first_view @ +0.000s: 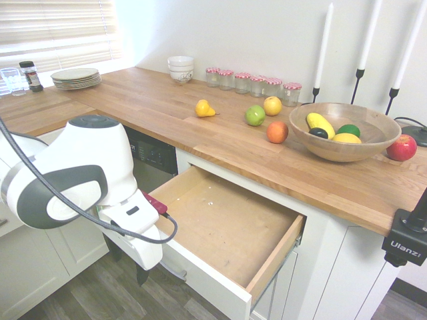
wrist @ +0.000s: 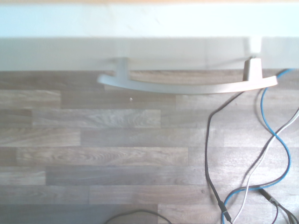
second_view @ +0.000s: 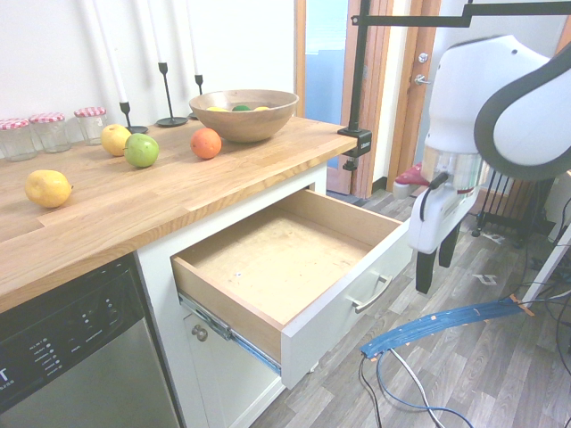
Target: Close the drawer
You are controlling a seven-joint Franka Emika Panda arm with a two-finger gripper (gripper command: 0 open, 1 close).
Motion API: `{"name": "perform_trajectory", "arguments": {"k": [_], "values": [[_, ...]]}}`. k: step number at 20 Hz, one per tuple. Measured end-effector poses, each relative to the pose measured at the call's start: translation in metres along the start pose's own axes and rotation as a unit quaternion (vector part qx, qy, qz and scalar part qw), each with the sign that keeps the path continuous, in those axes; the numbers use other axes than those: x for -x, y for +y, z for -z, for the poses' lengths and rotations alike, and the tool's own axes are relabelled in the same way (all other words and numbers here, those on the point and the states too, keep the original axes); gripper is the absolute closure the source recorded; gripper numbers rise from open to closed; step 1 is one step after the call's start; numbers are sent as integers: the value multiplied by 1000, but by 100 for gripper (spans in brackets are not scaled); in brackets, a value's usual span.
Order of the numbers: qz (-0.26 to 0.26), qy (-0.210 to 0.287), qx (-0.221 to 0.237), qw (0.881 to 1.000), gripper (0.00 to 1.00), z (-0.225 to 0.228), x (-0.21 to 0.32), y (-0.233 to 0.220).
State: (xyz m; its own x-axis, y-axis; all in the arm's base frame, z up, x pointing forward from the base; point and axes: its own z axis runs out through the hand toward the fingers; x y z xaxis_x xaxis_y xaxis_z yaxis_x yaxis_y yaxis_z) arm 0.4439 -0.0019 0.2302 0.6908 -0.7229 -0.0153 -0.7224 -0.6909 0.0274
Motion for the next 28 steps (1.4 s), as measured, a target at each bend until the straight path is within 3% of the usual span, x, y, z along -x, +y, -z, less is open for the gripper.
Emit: {"name": "perform_trajectory", "arguments": {"k": [14, 15, 28], "values": [[0, -14, 29, 999, 0, -103, -27, -33], [-2, -15, 29, 999, 100, -106, -28, -34], [-5, 3, -3, 1000, 100, -110, -34, -37]]}}
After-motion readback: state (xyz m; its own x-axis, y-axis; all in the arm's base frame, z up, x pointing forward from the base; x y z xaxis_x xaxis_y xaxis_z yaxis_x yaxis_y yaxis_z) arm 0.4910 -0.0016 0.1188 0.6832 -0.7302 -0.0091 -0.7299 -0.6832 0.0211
